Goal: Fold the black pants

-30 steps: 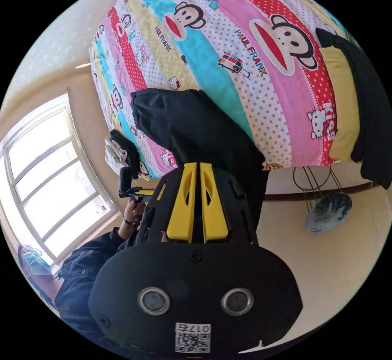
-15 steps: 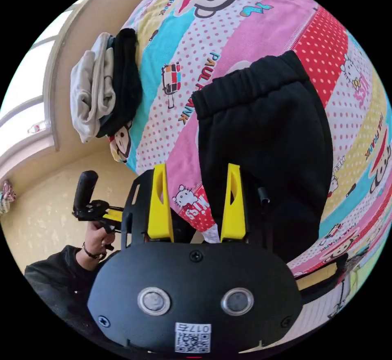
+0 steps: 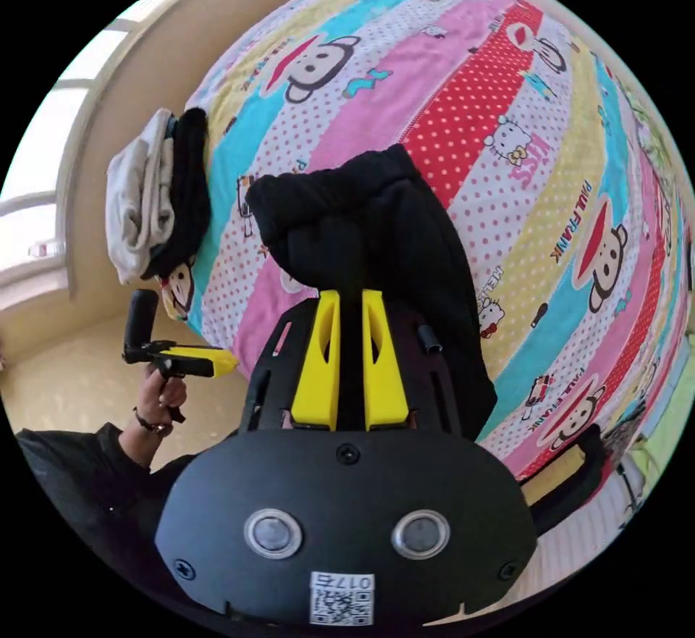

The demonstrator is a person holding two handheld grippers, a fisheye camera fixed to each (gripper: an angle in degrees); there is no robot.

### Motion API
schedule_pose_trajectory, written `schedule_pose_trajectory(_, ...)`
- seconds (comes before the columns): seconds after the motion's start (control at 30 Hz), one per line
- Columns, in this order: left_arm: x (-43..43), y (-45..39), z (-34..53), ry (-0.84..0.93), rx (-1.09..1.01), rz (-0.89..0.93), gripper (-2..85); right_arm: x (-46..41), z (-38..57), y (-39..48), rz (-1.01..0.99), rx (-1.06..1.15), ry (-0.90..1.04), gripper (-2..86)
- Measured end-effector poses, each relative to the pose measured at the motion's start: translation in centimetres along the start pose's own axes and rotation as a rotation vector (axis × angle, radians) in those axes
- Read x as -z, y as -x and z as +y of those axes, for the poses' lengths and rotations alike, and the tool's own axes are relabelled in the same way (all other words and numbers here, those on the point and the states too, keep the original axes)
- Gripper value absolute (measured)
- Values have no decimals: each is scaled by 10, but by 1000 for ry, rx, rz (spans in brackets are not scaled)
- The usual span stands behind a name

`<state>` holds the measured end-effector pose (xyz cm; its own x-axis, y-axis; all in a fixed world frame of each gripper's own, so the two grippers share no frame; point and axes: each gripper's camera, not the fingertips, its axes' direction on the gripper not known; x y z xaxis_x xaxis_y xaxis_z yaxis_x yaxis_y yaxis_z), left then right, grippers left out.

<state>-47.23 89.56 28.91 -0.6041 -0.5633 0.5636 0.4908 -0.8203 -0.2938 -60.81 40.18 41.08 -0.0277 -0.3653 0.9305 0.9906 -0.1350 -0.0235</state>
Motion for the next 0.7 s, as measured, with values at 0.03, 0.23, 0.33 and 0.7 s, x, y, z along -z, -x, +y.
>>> schedule_pose_trajectory(0.03,-6,-5,-7,-32,-35,-27,64,12,5,-16,-48,-34,-38,43)
schedule_pose_trajectory(0.23,-71,1,-39,-193,-94,-291,152,46,64,-150,-344,-338,-241,31)
schedule_pose_trajectory(0.33,-128,29,-54,-179,-114,-162,150,38,84,-159,-450,-309,-280,28)
schedule_pose_trajectory(0.7,-203,-6,42,-164,-214,-18,46,56,193,-122,-651,-241,-441,24)
